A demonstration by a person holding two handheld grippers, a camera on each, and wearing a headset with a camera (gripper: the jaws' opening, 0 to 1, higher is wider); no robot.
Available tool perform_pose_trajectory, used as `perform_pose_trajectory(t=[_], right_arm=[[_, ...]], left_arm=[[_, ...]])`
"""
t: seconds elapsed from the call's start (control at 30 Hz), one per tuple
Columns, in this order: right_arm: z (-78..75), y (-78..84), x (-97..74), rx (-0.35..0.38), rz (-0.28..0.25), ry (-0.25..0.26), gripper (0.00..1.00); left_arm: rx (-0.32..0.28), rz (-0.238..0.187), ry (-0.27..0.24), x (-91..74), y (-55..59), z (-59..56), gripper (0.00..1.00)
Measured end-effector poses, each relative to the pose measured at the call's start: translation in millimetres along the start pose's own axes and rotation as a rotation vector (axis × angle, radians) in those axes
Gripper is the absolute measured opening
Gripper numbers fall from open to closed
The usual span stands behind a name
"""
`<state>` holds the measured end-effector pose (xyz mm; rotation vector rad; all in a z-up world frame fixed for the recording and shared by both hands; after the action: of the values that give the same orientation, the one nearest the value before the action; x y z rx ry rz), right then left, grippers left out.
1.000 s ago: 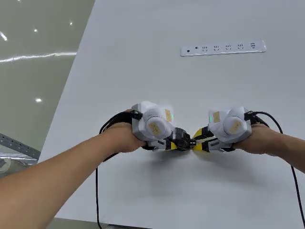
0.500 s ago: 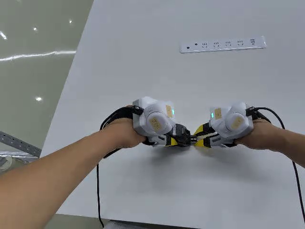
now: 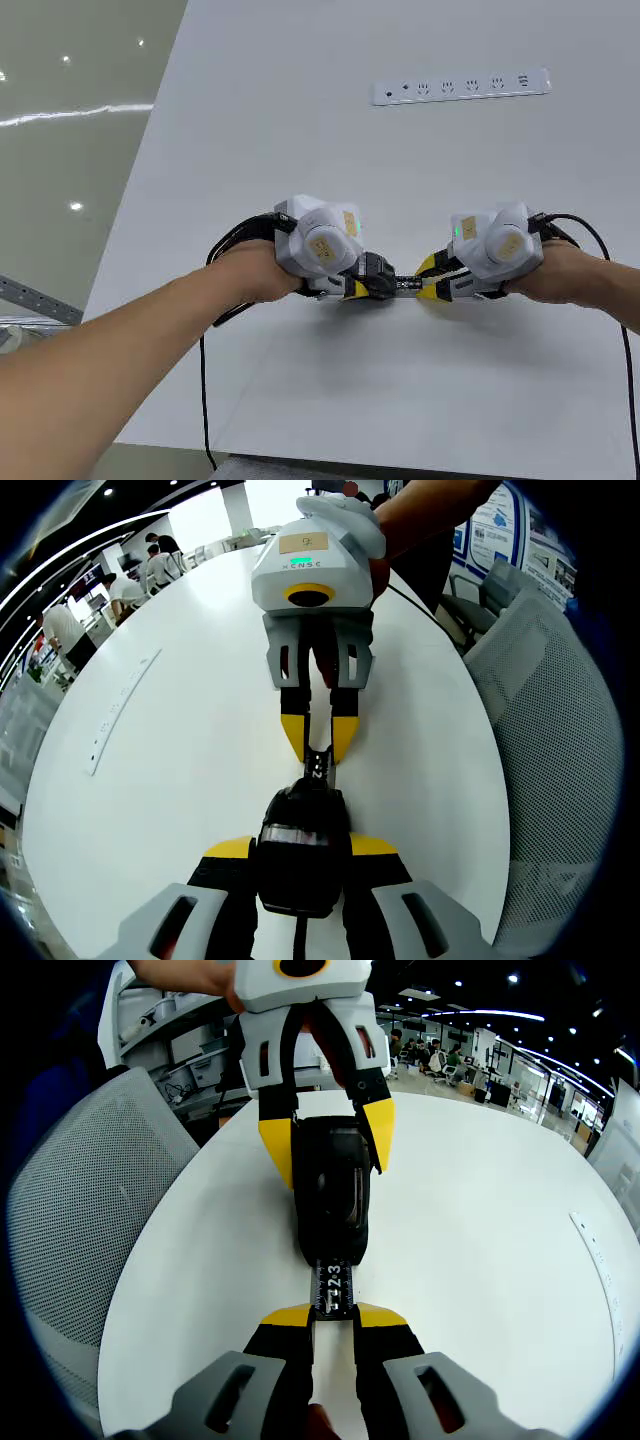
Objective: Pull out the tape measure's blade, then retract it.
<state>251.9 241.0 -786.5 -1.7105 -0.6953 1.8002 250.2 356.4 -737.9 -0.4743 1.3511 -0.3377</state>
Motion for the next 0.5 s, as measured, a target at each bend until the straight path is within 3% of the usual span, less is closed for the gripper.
perform_pose_trajectory(t=[0.5], right_arm=[[3.4, 16.6, -22.5, 0.014, 0.011, 0.005, 0.11]], left_arm=[[0.004, 0.009, 0.004, 0.5, 0.0, 0.2, 0.29]])
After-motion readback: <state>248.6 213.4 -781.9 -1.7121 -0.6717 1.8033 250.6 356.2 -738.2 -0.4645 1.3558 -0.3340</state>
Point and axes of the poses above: the centre of the closed fingertips' face, and the gripper's own axes: x roughly forward along the fingers, z roughly to its left, y roughly out of its underside, the point moved 5 cm from there along -x, roughly backward along the fingers, and after that the axes turned 3 degrees about x, right-handed, at the moved point
